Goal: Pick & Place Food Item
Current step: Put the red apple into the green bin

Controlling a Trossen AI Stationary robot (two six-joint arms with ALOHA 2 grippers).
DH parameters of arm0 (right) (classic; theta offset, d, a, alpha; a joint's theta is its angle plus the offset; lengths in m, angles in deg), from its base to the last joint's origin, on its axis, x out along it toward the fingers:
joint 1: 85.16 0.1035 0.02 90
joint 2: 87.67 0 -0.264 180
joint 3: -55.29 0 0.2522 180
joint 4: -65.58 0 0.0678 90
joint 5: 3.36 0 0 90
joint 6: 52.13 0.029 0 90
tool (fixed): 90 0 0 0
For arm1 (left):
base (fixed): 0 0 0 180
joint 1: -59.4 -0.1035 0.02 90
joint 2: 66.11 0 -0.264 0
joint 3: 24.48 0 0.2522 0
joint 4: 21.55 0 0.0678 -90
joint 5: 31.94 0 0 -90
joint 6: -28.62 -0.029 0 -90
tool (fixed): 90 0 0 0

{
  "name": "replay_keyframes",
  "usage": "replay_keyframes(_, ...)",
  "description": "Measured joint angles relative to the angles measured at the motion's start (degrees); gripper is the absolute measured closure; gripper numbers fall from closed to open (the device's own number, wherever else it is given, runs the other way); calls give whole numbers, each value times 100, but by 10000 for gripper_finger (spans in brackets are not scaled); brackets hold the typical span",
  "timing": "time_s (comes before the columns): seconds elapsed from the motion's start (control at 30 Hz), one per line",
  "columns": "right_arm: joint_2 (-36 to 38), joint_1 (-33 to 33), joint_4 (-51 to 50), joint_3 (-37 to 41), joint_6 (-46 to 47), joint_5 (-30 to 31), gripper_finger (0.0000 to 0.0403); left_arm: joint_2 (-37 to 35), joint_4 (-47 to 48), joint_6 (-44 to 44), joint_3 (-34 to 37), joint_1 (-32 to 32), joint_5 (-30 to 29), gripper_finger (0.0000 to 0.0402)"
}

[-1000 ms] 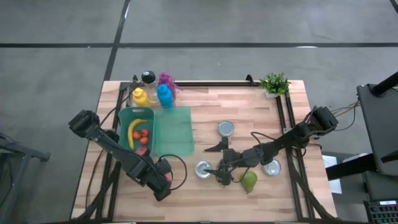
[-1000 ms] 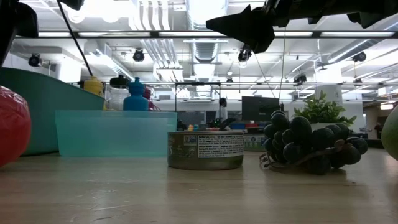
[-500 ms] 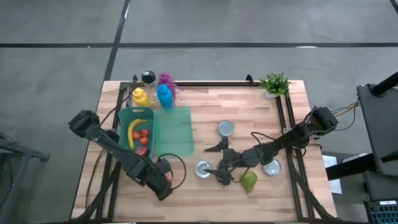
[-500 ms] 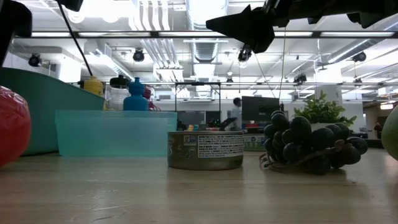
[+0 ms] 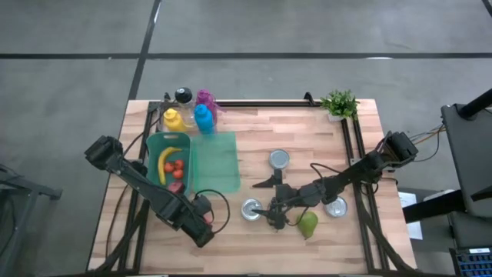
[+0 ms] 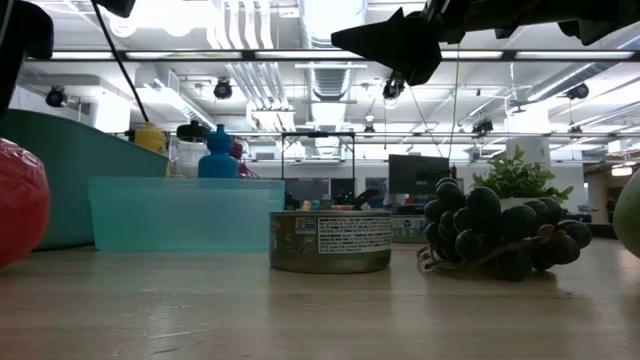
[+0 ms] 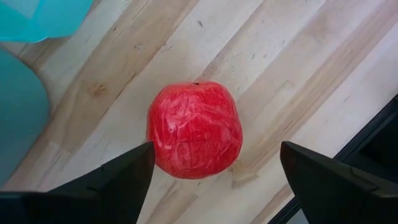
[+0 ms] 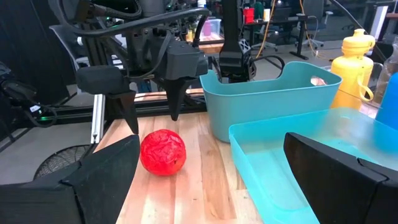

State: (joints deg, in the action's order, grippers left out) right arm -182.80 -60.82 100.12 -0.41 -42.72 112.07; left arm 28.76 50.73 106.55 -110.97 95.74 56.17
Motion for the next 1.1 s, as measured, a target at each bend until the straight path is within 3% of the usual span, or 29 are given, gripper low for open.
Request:
replay_keyframes(0.6, 0, 1, 0, 0, 0, 0, 6, 9, -242, 422, 380, 70, 0, 49)
replay_keyframes(1.1, 0, 0, 0, 0, 0, 0, 6, -7, -1381, 472, 1161, 74, 161, 49)
